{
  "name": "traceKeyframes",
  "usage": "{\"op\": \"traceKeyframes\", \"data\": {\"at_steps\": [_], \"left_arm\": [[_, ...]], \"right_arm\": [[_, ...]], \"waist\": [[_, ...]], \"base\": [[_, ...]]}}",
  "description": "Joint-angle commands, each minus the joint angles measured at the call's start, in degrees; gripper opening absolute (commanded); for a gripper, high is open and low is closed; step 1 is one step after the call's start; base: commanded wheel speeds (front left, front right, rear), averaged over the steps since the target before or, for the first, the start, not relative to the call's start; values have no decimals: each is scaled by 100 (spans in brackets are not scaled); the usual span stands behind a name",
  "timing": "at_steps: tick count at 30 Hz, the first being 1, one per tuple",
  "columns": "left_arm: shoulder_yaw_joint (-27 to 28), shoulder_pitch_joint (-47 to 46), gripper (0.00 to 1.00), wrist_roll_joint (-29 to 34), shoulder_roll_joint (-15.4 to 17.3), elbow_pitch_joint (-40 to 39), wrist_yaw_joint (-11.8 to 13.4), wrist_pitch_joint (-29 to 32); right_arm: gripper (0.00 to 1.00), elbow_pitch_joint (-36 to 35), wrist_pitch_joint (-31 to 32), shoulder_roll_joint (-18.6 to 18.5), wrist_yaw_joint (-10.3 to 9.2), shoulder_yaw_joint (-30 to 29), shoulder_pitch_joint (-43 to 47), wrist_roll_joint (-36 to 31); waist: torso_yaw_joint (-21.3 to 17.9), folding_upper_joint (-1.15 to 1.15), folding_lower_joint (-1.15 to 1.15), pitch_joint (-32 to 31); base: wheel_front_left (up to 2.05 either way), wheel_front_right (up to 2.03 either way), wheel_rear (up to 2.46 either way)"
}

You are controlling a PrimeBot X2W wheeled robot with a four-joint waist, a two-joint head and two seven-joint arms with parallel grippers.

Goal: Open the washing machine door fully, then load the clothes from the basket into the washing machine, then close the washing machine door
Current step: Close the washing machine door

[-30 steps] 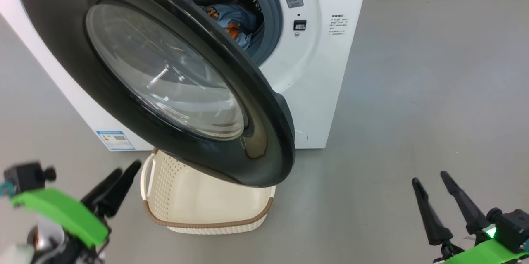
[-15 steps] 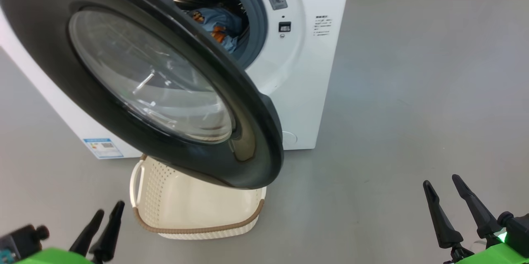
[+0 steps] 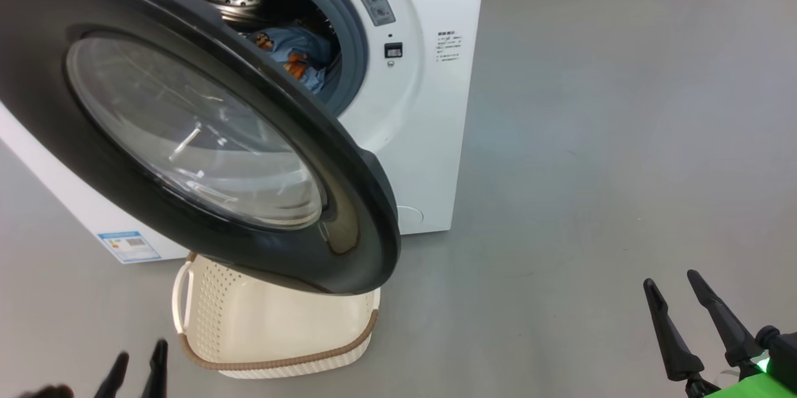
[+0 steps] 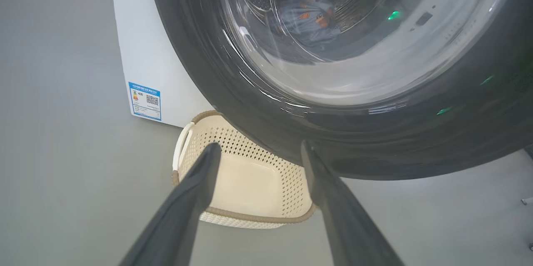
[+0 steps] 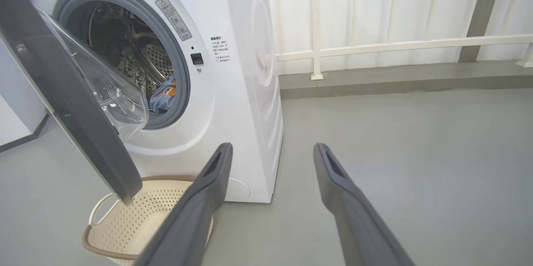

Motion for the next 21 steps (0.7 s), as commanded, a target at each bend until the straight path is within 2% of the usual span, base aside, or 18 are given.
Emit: {"op": "traceKeyframes", "data": {"at_steps": [1,5,6,14,21], "left_arm": [[352,-32,100,228,35,-99,-15,-76],[718,170,100,1044,-311,-294,-15,-77],[718,170,100,1044,-311,-294,-15,-77],[1427,537,100,2693,-978,-899,-15,-77],[1861,662,100,3615,-1379,-1322,-15,-77]], "right_arm": [[100,-151,-27,-164,16,39,8,-63],[100,-151,-27,-166,16,-6,23,-54],[100,-151,-27,-166,16,-6,23,-54],[100,-150,-27,-125,16,-39,20,-48],[100,-113,-27,-68,16,-76,18,-31]], "waist": [[-25,0,0,-16],[-59,0,0,-32],[-59,0,0,-32],[-81,0,0,-42],[-37,0,0,-7]], "base": [[0,0,0],[0,0,0],[0,0,0],[0,0,0],[0,0,0]]}}
